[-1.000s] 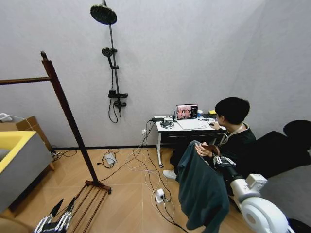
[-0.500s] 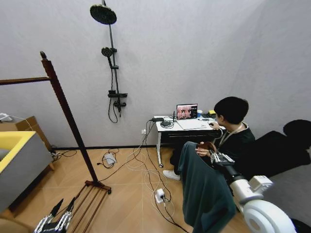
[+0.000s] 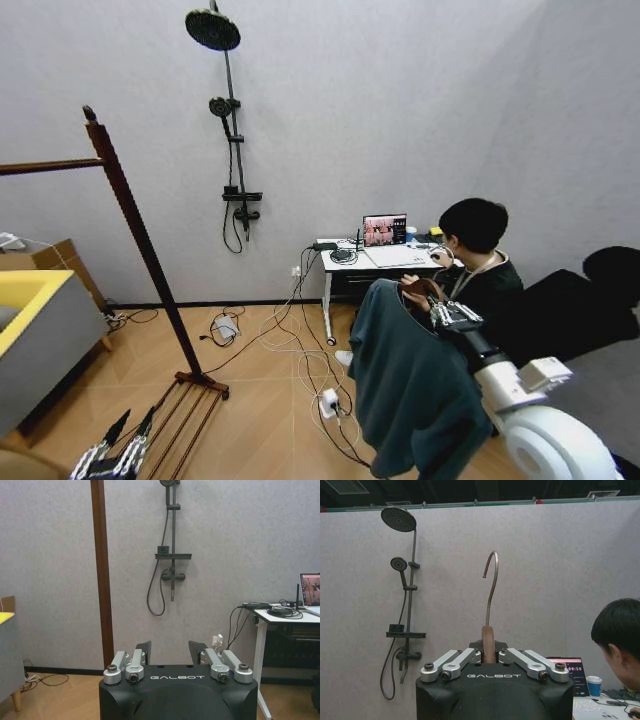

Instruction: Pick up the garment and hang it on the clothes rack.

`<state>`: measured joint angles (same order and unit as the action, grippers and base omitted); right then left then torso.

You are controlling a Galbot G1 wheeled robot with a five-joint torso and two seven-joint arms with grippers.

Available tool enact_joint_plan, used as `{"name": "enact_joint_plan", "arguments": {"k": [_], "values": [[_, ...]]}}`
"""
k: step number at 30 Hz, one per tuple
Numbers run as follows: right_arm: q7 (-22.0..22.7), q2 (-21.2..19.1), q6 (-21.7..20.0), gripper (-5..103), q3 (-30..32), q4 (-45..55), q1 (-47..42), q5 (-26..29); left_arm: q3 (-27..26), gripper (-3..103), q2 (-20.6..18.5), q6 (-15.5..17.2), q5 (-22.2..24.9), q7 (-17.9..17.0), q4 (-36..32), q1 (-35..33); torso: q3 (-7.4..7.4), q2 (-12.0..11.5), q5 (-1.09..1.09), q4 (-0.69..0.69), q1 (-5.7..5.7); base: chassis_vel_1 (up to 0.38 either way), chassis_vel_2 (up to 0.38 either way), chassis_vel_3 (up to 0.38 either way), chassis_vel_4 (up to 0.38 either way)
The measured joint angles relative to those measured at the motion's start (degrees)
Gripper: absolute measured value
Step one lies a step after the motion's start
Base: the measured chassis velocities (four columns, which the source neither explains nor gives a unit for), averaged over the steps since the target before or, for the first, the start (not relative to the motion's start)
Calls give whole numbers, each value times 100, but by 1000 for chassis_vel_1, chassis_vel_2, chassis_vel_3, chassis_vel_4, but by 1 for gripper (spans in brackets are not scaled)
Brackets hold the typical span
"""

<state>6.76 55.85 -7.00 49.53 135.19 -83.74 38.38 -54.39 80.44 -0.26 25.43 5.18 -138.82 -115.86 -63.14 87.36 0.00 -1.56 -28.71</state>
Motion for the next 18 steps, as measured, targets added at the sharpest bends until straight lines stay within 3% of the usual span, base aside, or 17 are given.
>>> {"name": "enact_joint_plan", "arguments": {"k": [18], "values": [[-180, 185, 272, 10, 21, 52, -222, -189, 0, 46, 0, 0, 0, 0, 0, 0, 0, 0, 0, 0, 0, 0, 0, 0, 0]]}}
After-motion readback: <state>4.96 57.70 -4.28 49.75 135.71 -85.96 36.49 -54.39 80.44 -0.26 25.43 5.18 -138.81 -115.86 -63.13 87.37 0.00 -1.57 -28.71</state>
